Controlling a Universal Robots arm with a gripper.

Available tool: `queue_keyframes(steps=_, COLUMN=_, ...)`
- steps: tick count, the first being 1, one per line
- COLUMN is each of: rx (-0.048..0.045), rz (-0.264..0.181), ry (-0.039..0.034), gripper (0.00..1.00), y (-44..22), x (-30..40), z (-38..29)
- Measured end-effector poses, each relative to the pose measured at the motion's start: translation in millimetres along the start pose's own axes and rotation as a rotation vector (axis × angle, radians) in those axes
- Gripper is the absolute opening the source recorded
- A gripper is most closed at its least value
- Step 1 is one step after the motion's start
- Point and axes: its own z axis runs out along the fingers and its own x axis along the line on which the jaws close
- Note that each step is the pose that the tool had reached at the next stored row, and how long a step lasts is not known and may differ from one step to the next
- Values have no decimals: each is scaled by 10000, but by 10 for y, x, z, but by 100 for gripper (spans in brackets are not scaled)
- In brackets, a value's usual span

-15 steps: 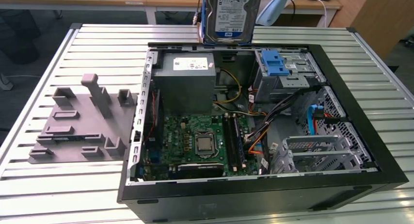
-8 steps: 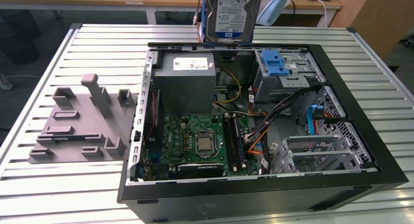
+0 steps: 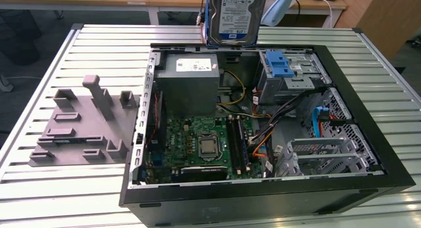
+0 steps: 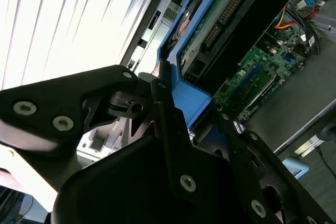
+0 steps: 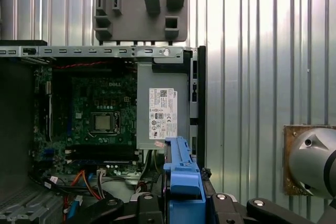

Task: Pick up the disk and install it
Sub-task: 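Pick up the disk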

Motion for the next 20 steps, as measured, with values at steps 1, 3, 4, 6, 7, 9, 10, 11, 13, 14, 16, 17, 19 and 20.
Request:
queue_keyframes(steps=1, rx=0, rz=0, ry=0, gripper=36, y=0, x=2, z=0)
queue_keyframes(steps=3, rx=-1, rz=1, ry=0, gripper=36, y=0, x=5, z=0)
queue_keyframes(steps=4, rx=-1, rz=0, ry=0, gripper=36, y=0, x=7, z=0)
queue_keyframes(steps=6, rx=0, rz=0, ry=0, gripper=36, y=0, x=11, z=0)
queue_keyframes(steps=7, rx=0, rz=0, ry=-1, gripper=36, y=0, x=13, z=0)
queue_keyframes(steps=9, rx=0, rz=0, ry=0, gripper=36, y=0, x=19, z=0)
queue_keyframes(steps=10, rx=0, rz=0, ry=0, gripper=36, y=0, x=22, z=0)
queue_keyframes(steps=11, rx=0, rz=0, ry=0, gripper=36, y=0, x=25, z=0)
queue_keyframes(steps=13, rx=-1, rz=0, ry=0, gripper=36, y=0, x=31, z=0)
queue_keyframes(steps=14, rx=0, rz=0, ry=-1, gripper=36, y=0, x=33, z=0)
queue_keyframes(steps=16, rx=0, rz=0, ry=0, gripper=36, y=-1, x=37, z=0)
queue_keyframes(steps=17, rx=-1, rz=1, ry=1, gripper=36, y=-1, x=38, z=0)
queue_keyframes(steps=19, rx=0, rz=1, ry=0, gripper=36, y=-1, x=41, z=0)
queue_keyframes(steps=20, rx=0, rz=0, ry=0, gripper=36, y=-1, x=45, z=0)
